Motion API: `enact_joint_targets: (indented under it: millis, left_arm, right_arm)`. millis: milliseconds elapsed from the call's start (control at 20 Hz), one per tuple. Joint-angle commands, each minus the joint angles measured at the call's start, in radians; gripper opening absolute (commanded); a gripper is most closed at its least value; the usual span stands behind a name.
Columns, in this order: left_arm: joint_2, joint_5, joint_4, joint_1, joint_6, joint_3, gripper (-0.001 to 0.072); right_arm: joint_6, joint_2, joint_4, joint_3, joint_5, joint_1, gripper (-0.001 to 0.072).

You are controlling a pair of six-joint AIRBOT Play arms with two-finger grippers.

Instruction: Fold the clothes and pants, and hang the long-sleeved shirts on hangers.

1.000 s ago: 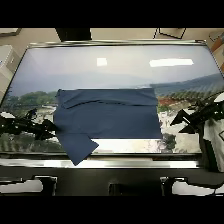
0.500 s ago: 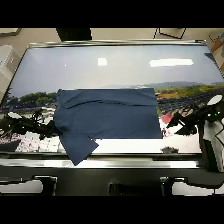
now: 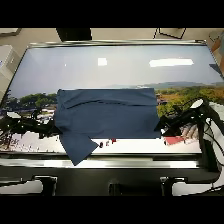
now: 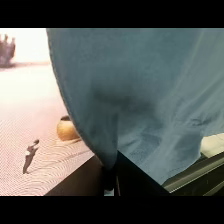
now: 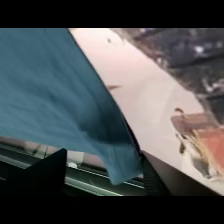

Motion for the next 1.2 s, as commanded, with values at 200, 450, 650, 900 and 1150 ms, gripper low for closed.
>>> enact_joint_targets:
  millis: [200,450,650,900,1150]
  left_arm:
    - [0.005,-0.022,-0.001,0.0,-0.013,0.0,0.0022]
    - [0.118,-0.05,-0.113,0.002,-0.011,0.163,0.002]
    - [0.342,-0.004,-0.258,0.001,0.005,0.677,0.0021]
    - [0.603,0.157,-0.1,0.001,0.002,1.151,0.0022]
    - [0.8,0.291,-0.011,0.001,-0.035,1.154,0.002]
  right_arm:
    - [0.0,-0.003,0.032,-0.002,0.066,0.005,0.0044]
    - [-0.053,0.155,0.034,0.105,0.053,0.002,0.0039]
    - [-0.142,0.394,0.008,0.557,-0.124,0.002,0.004]
    - [-0.149,0.709,-0.169,0.861,-0.312,0.002,0.004]
    - [-0.128,0.903,-0.223,0.861,-0.475,0.002,0.0041]
